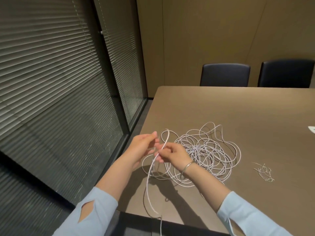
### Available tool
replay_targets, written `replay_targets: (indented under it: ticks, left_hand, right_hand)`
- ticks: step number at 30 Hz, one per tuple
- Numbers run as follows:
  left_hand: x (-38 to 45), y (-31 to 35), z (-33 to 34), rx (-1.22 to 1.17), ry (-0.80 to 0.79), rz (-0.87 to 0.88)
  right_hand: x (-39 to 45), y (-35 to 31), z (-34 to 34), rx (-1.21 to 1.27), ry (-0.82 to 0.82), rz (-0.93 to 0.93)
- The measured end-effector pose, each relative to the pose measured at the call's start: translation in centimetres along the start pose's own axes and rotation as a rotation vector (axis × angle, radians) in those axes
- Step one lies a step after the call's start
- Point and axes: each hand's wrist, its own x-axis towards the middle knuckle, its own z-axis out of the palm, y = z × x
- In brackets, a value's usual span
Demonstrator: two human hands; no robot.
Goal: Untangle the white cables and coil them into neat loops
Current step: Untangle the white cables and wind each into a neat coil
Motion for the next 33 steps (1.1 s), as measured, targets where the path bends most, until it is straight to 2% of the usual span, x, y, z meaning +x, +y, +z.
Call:
replay_targets:
  ticks: [5,10,12,15,17,21,24,27,30,33]
  left_hand:
    - [-1.4,-2.7,-1.0,0.219,-0.189,-0.168]
    - [-1.2,-2.8,-1.0,0.255,-0.163,-0.115]
    - [-0.9,-1.8,-0.8,0.180,-0.127,-0.074]
    - [-0.4,0.0,-0.3,0.094,-0.086,-0.014]
    - [-0.1,0.9,-0.2,0.062,-0.063,0.003]
    - [0.5,1.9,-0.2,-0.111,-0.004,0.044]
    - [0.9,2.3,0.2,-0.162,0.025,0.053]
    - [1.1,2.1,0.3,-0.162,0.035,0.041]
    - [0.9,1.4,0.1,-0.176,0.046,0.015]
    - [0.8,1.1,0.0,-0.215,0.056,0.004]
  right_hand:
    - [1.8,-3.7,-1.9,0.223,0.201,-0.096]
    - [2.7,-4.9,-3.1,0.317,0.325,-0.099]
    - [2.3,-3.8,-3.1,0.199,0.247,0.018]
    - [1.0,-1.0,-2.8,-0.024,-0.045,0.209]
    - [0.2,0.3,-2.5,-0.096,-0.197,0.221]
    - [-0.8,1.9,-1.4,-0.140,-0.319,0.160]
    - [-0.8,2.5,-0.1,-0.172,-0.319,0.111]
    - [-0.5,1.4,0.5,-0.047,-0.213,0.054]
    - [0.0,-0.2,0.1,0.043,-0.178,0.005]
    - [0.3,-0.8,0.1,-0.098,-0.184,-0.024]
